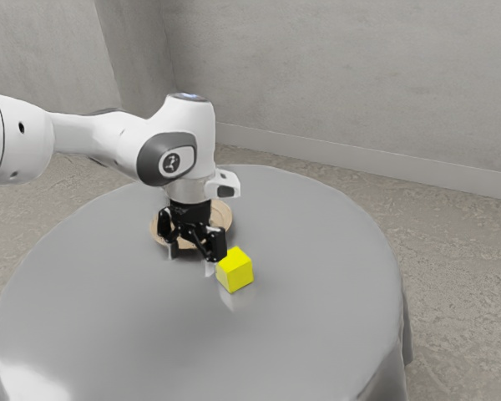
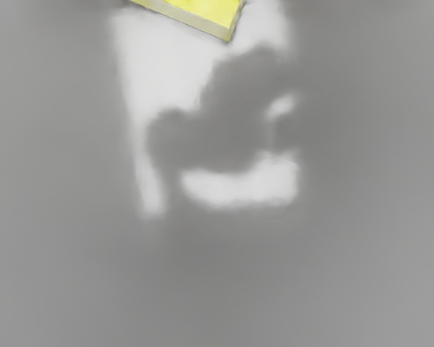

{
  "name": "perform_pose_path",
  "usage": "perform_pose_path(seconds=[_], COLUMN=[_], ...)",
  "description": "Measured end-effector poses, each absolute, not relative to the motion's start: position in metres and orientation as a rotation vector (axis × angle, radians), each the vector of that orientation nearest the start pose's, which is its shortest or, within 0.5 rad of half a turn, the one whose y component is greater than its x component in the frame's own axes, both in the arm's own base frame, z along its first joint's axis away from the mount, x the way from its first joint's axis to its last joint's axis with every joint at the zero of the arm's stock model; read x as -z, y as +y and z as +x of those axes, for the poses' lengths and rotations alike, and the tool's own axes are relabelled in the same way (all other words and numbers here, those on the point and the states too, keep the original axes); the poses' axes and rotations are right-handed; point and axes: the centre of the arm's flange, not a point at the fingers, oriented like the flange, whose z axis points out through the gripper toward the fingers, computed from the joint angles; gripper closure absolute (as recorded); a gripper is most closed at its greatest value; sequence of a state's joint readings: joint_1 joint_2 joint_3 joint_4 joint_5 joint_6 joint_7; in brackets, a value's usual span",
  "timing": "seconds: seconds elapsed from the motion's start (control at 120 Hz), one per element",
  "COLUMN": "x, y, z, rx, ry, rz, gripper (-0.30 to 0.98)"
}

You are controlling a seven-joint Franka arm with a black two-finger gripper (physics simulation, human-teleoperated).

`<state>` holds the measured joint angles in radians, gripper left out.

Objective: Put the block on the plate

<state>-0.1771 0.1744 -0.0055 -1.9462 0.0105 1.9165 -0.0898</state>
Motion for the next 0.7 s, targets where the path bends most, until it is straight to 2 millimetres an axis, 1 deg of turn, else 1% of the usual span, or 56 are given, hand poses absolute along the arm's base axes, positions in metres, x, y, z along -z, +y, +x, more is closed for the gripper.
perform_pose_path(seconds=[0.058,0.1,0.25,0.367,0.433,0.575,0.7], x=[-0.372,-0.364,-0.336,-0.332,-0.329,-0.323,-0.31], y=[-0.104,-0.104,-0.095,-0.081,-0.077,-0.075,-0.077], z=[0.579,0.589,0.603,0.622,0.632,0.638,0.642], rx=[-0.281,-0.273,-0.266,-0.217,-0.197,-0.169,-0.166], ry=[0.164,0.175,0.208,0.221,0.24,0.322,0.411], rz=[-3.091,-3.092,-3.094,-3.102,-3.104,-3.102,-3.098], gripper=[0.0,0.0,0.0,0.0,0.0,0.0,0.0])
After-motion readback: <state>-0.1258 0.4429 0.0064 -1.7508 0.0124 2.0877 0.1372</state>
